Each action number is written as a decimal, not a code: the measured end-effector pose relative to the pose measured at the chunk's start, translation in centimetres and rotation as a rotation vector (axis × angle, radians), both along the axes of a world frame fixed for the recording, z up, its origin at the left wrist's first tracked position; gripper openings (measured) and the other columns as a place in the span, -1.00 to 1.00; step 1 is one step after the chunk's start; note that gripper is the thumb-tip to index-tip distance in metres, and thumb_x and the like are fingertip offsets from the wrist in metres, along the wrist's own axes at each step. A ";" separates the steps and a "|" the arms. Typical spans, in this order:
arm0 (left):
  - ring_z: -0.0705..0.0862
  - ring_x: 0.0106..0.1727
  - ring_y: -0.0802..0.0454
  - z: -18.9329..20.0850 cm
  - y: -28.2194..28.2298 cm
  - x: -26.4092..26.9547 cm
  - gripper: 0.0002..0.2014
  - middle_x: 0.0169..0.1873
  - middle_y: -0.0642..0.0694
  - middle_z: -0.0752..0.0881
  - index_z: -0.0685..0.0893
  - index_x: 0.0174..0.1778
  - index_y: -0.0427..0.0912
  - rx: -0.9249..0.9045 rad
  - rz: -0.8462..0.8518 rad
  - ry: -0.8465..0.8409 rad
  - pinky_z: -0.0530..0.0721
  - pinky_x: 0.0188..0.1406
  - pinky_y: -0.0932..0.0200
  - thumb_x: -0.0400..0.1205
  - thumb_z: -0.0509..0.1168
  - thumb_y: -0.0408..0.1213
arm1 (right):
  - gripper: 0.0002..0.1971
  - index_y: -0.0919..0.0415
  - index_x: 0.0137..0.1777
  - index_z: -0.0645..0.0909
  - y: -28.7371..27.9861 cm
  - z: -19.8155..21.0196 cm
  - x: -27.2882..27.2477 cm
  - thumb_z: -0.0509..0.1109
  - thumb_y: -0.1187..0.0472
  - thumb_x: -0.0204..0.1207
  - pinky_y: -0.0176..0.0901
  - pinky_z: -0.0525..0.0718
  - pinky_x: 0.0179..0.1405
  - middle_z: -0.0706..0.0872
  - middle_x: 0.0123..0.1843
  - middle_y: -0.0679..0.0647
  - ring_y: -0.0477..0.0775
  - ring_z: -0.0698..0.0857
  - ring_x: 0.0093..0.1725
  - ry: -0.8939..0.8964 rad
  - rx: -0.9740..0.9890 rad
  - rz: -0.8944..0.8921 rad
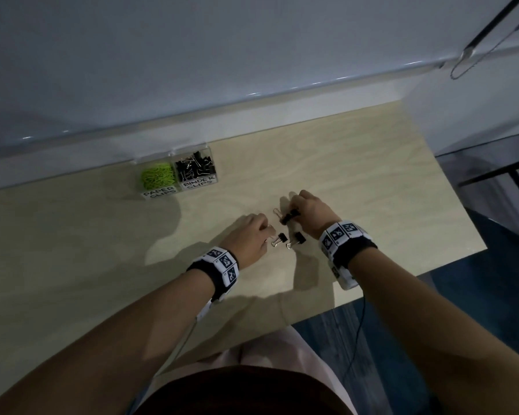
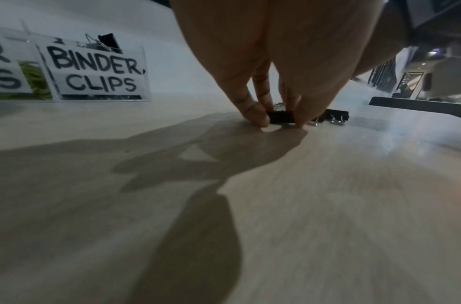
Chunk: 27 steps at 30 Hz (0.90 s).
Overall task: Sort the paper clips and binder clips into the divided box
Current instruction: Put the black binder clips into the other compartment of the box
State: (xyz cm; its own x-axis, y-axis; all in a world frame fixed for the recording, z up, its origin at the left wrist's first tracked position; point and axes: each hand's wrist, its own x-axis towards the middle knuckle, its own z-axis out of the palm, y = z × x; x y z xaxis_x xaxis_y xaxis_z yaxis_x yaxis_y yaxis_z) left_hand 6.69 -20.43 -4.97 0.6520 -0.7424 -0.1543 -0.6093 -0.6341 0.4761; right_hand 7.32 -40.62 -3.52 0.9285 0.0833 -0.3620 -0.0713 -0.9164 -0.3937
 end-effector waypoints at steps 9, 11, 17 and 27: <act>0.53 0.04 -0.23 0.4 -0.1 0.2 -0.86 -0.04 -0.27 0.59 0.65 -0.01 -0.25 0.084 0.098 0.002 0.58 -0.10 -0.08 0.56 0.25 -0.36 | -0.89 0.25 -0.26 0.59 -2.2 0.0 -3.3 0.49 0.38 0.31 -0.06 0.70 -0.26 0.73 -0.33 0.13 0.15 0.71 -0.32 -0.194 0.227 -0.267; 0.53 0.07 -0.21 1.1 0.3 0.6 -0.83 0.00 -0.25 0.60 0.64 0.03 -0.25 0.125 0.093 -0.005 0.56 0.01 -0.06 0.60 0.20 -0.32 | -0.86 0.18 -0.22 0.58 -2.0 -0.5 -3.8 0.50 0.34 0.33 -0.11 0.71 -0.23 0.74 -0.32 0.09 0.07 0.73 -0.30 -0.237 0.309 -0.388; 0.52 0.03 -0.12 2.0 2.9 2.9 -0.87 -0.05 -0.15 0.58 0.63 -0.05 -0.19 0.142 0.113 0.014 0.40 -0.09 0.13 0.61 0.23 -0.24 | -0.81 0.17 -0.02 0.63 -0.7 -1.4 -4.5 0.41 0.37 0.38 -0.17 0.61 -0.17 0.71 -0.22 0.09 0.15 0.67 -0.16 -0.294 0.210 -0.417; 0.54 -0.13 -0.09 1.1 3.8 2.9 -0.94 -0.09 -0.11 0.49 0.54 -0.14 -0.16 0.130 0.198 0.033 0.41 -0.29 0.10 0.53 0.27 -0.28 | -0.87 0.28 -0.06 0.72 -0.1 -2.8 -6.0 0.48 0.37 0.40 0.08 0.69 -0.29 0.64 -0.15 0.22 0.30 0.63 -0.22 -0.327 0.066 -0.292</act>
State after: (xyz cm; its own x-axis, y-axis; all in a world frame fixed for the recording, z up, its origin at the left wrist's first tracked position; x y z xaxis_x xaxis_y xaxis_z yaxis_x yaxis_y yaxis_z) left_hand 9.56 -16.64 -3.82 0.7756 -0.5732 -0.2642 -0.4525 -0.7968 0.4003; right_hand 1.33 -40.75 -6.36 0.9813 -0.1866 -0.0479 -0.1855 -0.8483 -0.4960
